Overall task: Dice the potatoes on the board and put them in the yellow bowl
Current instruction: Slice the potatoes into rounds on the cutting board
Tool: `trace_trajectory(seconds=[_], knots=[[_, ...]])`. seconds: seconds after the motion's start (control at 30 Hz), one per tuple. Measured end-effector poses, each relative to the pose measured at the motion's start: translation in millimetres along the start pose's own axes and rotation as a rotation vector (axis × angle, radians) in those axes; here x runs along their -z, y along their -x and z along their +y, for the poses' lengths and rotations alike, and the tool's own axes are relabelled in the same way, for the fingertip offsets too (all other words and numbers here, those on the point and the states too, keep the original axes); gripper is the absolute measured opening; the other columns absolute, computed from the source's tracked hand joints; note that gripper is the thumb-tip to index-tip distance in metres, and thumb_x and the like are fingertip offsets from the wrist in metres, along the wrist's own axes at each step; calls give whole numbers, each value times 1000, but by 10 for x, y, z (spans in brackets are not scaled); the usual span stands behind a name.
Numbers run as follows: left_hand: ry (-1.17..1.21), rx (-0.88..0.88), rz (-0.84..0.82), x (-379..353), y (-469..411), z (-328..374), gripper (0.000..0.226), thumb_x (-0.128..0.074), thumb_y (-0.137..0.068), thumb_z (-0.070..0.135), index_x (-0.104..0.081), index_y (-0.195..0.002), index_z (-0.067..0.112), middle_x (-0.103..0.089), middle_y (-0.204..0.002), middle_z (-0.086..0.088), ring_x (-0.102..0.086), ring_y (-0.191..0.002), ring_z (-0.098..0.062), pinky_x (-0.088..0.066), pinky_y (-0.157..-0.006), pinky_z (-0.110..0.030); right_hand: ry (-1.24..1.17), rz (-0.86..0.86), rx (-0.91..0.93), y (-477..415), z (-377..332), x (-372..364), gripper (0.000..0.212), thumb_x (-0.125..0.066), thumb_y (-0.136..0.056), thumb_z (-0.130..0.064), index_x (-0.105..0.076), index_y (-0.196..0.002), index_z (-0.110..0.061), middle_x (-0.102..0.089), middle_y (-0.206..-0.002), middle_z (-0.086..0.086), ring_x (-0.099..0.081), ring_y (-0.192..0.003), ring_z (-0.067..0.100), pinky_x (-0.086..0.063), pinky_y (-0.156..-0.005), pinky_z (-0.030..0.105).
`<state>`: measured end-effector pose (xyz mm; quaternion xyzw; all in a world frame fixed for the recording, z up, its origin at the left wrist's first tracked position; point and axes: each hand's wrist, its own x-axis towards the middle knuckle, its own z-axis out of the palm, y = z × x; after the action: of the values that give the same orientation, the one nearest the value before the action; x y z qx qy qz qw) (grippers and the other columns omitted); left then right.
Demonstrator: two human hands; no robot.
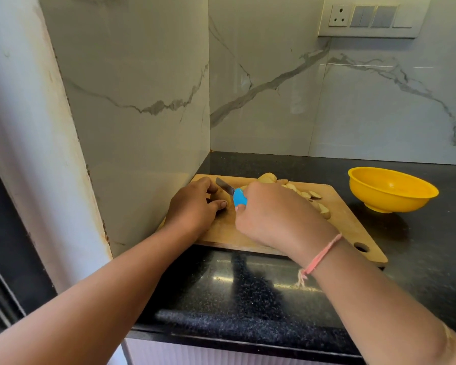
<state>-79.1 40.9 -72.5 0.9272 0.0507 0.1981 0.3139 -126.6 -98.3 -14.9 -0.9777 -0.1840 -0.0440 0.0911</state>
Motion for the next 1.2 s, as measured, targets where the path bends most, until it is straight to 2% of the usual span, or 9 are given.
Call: trace_trajectory(seconds=[0.07,0.2,0.3,0.47,0.63,0.83,1.03,1.2], knots=[[0,-15,6,8,8,3,12,-66,-88,27,-57,-94,23,-64,-109,5,-58,-95,-16,-40,-75,-27,48,5,16,-56,-46,27,10,-42,-97,-29,-44,-93,-19,-44,-71,-1,-45,-63,12,-35,-50,24],[5,-32,11,18,10,12,10,-65,-88,25,-55,-91,24,-64,-109,5,-55,-91,-13,-37,-74,-26,87,11,43,-146,-79,44,10,-44,-95,-27,-49,-99,-19,-44,-69,-1,-46,-61,12,-39,-52,24],[23,-18,5,16,11,19,12,-66,-87,26,-55,-91,25,-64,-107,7,-55,-91,-13,-37,-73,-25,77,-5,44,-137,-30,24,8,-45,-95,-26,-45,-94,-19,-44,-70,-1,-45,-61,11,-36,-49,23],[50,8,5,6,0,13,13,-70,-85,27,-59,-92,24,-65,-106,7,-56,-91,-14,-36,-71,-24,46,-27,49,-56,27,-3,21,-45,-97,-27,-52,-113,-17,-44,-72,-3,-46,-64,11,-35,-50,22],[44,11,14,-1,-2,7,14,-70,-85,27,-61,-94,22,-64,-106,5,-56,-94,-14,-35,-72,-23,30,-41,39,101,75,-45,25,-44,-97,-28,-49,-119,-17,-49,-80,-2,-55,-76,14,-40,-57,25],[32,-7,18,-17,-25,-9,16,-71,-84,27,-63,-96,21,-64,-107,5,-58,-95,-15,-41,-75,-27,41,-63,36,-35,37,-42,24,-43,-98,-28,-50,-116,-14,-43,-73,-2,-49,-72,14,-36,-52,23],[26,-5,58,-18,-8,-8,21,-72,-83,26,-62,-100,19,-63,-109,4,-55,-90,-14,-36,-71,-24,-39,-112,18,-281,31,-139,29,-44,-96,-27,-50,-122,-14,-46,-75,0,-49,-61,13,-48,-65,27],[73,32,67,-23,-47,-38,24,-73,-82,30,-65,-100,17,-64,-108,4,-49,-90,-10,-35,-73,-24,-21,-105,39,-131,161,-212,29,-44,-97,-29,-49,-121,-15,-51,-78,-1,-47,-56,10,-39,-49,23]])
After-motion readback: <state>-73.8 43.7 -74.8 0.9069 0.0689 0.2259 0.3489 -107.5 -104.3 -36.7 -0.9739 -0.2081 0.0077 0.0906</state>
